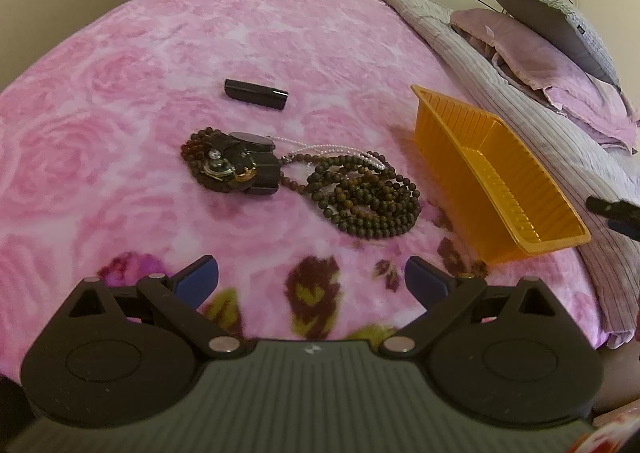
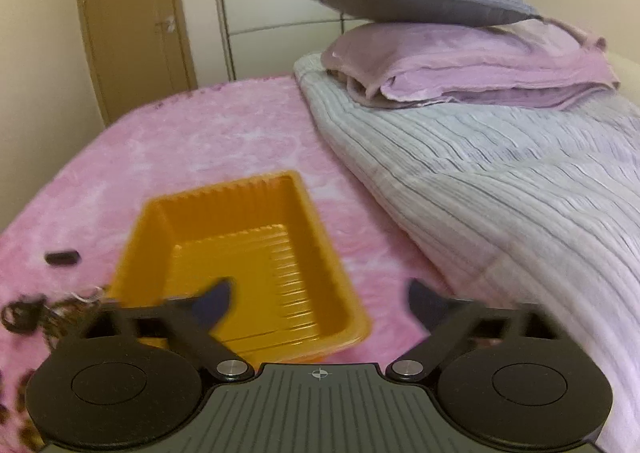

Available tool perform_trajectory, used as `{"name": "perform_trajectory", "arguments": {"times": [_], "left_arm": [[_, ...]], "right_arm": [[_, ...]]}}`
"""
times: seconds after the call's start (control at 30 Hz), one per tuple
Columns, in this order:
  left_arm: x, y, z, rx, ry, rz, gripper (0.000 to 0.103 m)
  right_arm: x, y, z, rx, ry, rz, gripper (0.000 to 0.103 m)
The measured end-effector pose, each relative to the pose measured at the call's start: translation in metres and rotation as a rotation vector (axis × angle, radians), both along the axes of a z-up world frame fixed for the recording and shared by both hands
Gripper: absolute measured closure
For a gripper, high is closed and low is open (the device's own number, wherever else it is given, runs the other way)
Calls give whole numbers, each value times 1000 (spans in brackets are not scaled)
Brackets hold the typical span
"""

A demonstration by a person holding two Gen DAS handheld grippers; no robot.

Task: Organize jewelry
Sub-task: 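Move the right tool to the orange tray and grip its rim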

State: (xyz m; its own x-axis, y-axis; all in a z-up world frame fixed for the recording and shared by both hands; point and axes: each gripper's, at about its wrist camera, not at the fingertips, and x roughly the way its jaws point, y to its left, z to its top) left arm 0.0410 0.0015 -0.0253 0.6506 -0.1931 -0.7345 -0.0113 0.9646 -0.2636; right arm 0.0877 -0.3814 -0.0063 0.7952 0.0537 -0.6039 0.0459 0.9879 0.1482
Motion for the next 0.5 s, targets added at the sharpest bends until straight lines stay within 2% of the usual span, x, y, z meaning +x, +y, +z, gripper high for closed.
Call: {"name": "perform_trajectory", "arguments": {"times": [0.13, 0.3, 0.5], "left_arm": [[12, -1, -8, -63, 3, -11, 4], [27, -8, -13, -89, -6, -34, 4], [39, -12, -18, -95, -5, -46, 4]], "right_arm": [[22, -19, -22, -5, 56, 52, 39], [40, -30, -46, 34, 128, 107, 65], [53, -28, -56, 59, 180, 132, 76]]}}
